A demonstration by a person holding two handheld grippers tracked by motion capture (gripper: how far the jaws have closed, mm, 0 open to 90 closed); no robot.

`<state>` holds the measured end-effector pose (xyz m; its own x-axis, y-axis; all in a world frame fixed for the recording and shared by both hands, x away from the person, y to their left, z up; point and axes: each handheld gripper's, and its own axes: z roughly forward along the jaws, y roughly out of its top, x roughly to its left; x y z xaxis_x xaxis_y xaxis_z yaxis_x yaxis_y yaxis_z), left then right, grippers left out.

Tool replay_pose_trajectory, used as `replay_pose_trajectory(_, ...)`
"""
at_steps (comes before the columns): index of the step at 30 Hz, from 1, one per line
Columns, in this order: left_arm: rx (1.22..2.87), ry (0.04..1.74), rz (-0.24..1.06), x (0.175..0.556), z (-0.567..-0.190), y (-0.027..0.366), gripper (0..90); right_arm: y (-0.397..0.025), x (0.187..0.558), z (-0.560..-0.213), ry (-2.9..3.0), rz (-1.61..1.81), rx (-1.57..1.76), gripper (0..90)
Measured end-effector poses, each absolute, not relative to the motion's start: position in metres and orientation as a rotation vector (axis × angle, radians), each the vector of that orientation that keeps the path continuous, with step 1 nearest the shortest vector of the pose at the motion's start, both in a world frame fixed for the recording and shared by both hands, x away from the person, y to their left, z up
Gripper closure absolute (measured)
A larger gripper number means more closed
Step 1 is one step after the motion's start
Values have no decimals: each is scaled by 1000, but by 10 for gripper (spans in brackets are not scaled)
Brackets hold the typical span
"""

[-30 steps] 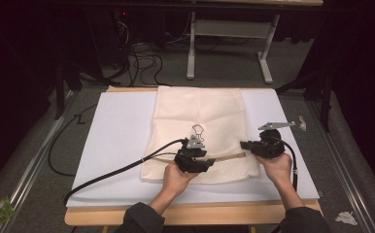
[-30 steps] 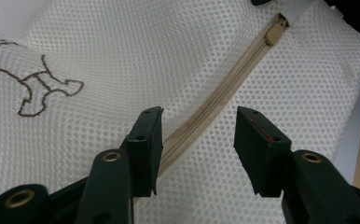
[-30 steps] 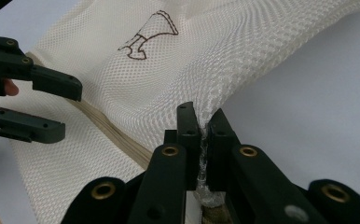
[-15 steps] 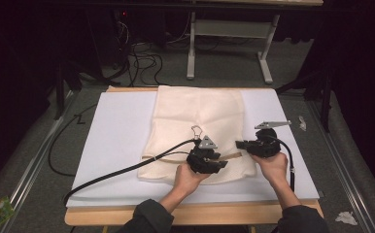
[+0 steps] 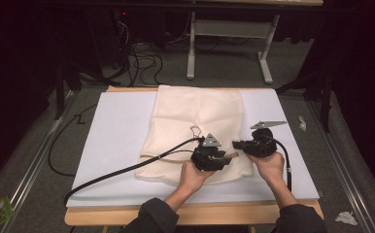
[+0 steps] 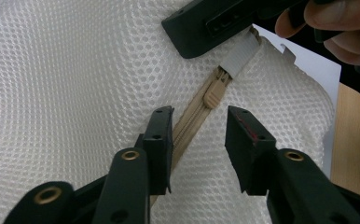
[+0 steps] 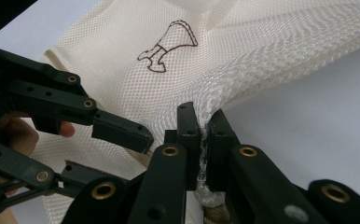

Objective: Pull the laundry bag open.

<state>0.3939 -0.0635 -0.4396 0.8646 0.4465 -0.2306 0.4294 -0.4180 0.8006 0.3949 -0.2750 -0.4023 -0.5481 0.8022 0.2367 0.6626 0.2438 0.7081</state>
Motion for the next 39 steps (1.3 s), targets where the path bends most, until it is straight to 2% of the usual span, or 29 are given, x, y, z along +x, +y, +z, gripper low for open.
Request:
replay_pose_trajectory(8,2078,634,27,395,-441,-65,585,-271,395,-402,2340,1238,1363,884)
replay_pose_trajectory(24,2033,613,2,392,-445,-68,677,-263,397,-405,2355,1242,1353,885)
replay_pose_trajectory(39,2016,625,12,394,-443,-68,861,-260,397,-405,2364,1250,1344,885)
